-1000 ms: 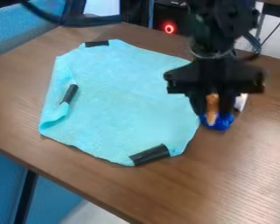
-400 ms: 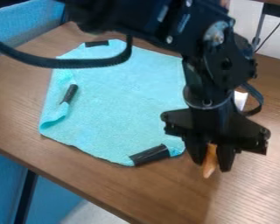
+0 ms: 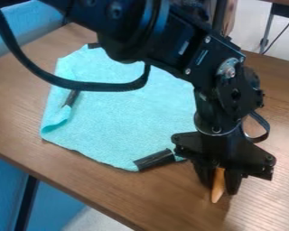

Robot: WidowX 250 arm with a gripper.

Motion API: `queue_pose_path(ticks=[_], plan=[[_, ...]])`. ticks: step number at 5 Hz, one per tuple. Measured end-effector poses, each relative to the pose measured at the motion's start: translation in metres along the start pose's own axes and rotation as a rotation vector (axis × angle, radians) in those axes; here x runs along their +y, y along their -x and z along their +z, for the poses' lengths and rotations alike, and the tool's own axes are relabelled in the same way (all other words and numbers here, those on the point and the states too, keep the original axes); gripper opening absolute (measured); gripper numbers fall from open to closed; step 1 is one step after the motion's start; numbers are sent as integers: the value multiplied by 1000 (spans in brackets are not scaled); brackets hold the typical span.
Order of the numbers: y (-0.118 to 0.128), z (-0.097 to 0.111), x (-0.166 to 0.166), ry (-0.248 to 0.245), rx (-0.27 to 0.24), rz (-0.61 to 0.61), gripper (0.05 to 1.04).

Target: Remove the ice cream cone from the cloth to the right side of the table

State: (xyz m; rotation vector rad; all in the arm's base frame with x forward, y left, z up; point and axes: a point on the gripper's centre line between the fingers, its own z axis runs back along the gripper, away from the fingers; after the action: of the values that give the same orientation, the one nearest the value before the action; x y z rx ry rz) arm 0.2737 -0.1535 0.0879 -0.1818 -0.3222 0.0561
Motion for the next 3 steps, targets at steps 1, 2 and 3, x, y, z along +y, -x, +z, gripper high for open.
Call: queue_pose_path(ticks=[1,2,3], plan=[[-2,0,8,16,23,36,734],[-8,24,12,69,-12,74,972],[-12,59,23,135,-91,132,1001]])
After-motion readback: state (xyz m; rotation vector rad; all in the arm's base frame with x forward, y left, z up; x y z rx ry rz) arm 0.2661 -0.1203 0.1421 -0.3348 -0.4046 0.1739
